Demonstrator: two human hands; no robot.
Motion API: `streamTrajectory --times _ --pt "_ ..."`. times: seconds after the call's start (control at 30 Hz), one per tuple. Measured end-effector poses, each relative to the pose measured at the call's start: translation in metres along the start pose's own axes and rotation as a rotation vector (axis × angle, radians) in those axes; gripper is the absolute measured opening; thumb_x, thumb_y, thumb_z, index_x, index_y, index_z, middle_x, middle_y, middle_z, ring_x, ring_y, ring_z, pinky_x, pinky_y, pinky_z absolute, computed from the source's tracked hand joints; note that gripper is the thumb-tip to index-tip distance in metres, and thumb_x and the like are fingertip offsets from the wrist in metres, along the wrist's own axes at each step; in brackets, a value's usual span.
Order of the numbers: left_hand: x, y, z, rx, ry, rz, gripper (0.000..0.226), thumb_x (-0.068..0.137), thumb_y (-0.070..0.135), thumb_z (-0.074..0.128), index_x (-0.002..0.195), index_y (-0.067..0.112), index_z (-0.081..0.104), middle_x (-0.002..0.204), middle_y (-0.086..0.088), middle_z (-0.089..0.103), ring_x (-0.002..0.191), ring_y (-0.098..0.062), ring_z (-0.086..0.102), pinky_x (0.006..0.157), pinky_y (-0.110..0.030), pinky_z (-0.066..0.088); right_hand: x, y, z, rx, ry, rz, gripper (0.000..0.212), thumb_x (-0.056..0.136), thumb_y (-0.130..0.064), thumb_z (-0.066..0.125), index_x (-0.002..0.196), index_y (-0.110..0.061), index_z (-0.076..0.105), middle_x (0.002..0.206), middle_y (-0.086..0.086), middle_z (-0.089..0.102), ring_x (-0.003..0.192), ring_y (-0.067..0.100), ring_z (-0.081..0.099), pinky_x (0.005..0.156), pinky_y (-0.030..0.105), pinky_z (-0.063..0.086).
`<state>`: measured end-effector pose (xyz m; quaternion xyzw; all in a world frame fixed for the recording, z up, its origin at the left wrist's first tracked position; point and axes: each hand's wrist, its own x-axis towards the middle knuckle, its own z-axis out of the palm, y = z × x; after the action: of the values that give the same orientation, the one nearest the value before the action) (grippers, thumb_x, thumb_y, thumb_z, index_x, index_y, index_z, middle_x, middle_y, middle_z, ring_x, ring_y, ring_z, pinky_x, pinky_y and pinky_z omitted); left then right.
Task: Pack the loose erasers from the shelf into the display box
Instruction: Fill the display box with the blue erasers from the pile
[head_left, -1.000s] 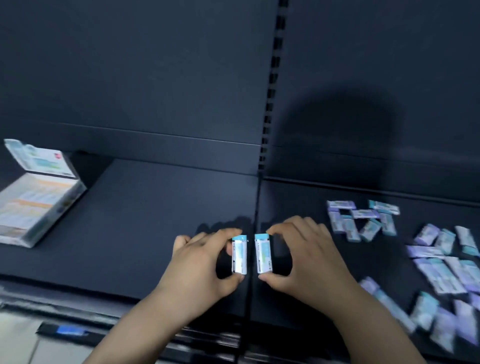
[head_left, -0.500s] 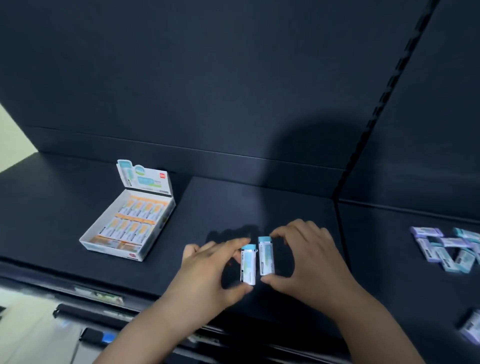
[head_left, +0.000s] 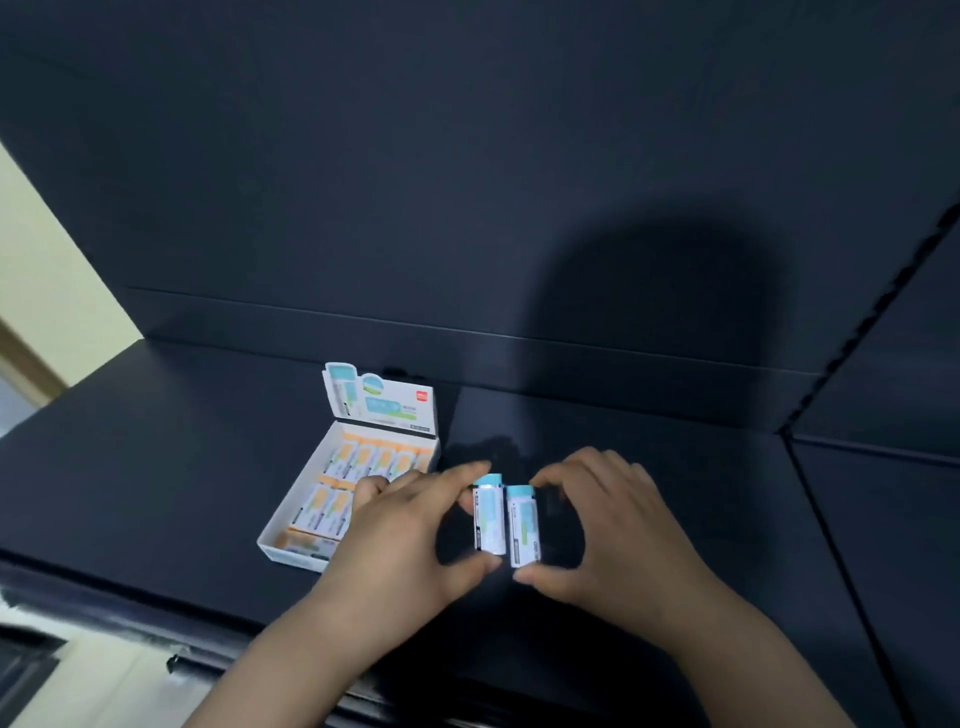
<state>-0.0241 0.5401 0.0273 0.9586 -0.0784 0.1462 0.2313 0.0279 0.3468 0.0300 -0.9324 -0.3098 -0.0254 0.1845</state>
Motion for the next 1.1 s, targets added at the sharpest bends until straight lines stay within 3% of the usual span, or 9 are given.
streamTrajectory --times 0.13,0.23,0.4,0.57,0.77,1.1 --pt "0.006 -0.064 -0.026 0.013 -0.051 0.004 0.067 0.059 0.064 0.055 0.122 0.042 0.052 0.085 0.038 0.046 0.093 0.024 0.032 0.089 -0.013 0.02 0.036 -0.044 0.023 -0.003 0.042 0.056 0.066 0.059 -0.073 0.054 0.112 -0.034 0.049 0.103 -0.02 0.042 0.095 0.006 0.042 0.082 0.023 0.029" --pt "0.014 -0.114 -0.045 0.045 -0.085 0.011 0.071 0.06 0.068 0.053 0.125 0.041 0.05 0.087 0.036 0.046 0.088 0.016 0.041 0.085 -0.012 0.017 0.064 -0.079 0.039 0.009 0.027 0.099 0.065 0.064 -0.072 0.057 0.117 -0.037 0.043 0.108 -0.019 0.039 0.1 0.004 0.038 0.088 0.022 0.03" --pt "0.028 -0.168 -0.063 0.159 -0.216 0.036 0.071 0.073 0.062 0.06 0.136 0.044 0.034 0.106 0.024 0.046 0.107 0.001 0.043 0.081 -0.022 0.017 0.101 -0.11 0.066 -0.032 0.021 0.18 0.062 0.069 -0.066 0.06 0.12 -0.035 0.041 0.114 -0.018 0.038 0.108 0.006 0.036 0.094 0.022 0.029" --pt "0.044 -0.178 -0.056 0.2 -0.342 0.101 0.065 0.077 0.059 0.054 0.136 0.044 0.031 0.11 0.018 0.044 0.109 -0.004 0.042 0.084 -0.027 0.02 0.118 -0.121 0.083 -0.081 -0.046 0.286 0.066 0.071 -0.062 0.063 0.125 -0.03 0.042 0.124 -0.013 0.041 0.12 0.009 0.035 0.1 0.026 0.027" --pt "0.056 -0.184 -0.043 0.252 -0.412 0.129 0.06 0.078 0.057 0.054 0.133 0.039 0.038 0.108 0.01 0.043 0.108 -0.011 0.043 0.086 -0.03 0.022 0.13 -0.124 0.092 -0.099 -0.054 0.307 0.063 0.073 -0.058 0.063 0.126 -0.027 0.046 0.123 -0.009 0.044 0.12 0.012 0.035 0.094 0.025 0.025" --pt "0.05 -0.178 -0.037 0.224 -0.357 0.068 0.043 0.088 0.041 0.048 0.13 0.032 0.046 0.112 0.009 0.043 0.105 -0.01 0.046 0.088 -0.026 0.023 0.136 -0.124 0.101 -0.104 -0.053 0.317 0.062 0.078 -0.06 0.058 0.132 -0.033 0.044 0.129 -0.011 0.047 0.124 0.012 0.037 0.092 0.025 0.022"
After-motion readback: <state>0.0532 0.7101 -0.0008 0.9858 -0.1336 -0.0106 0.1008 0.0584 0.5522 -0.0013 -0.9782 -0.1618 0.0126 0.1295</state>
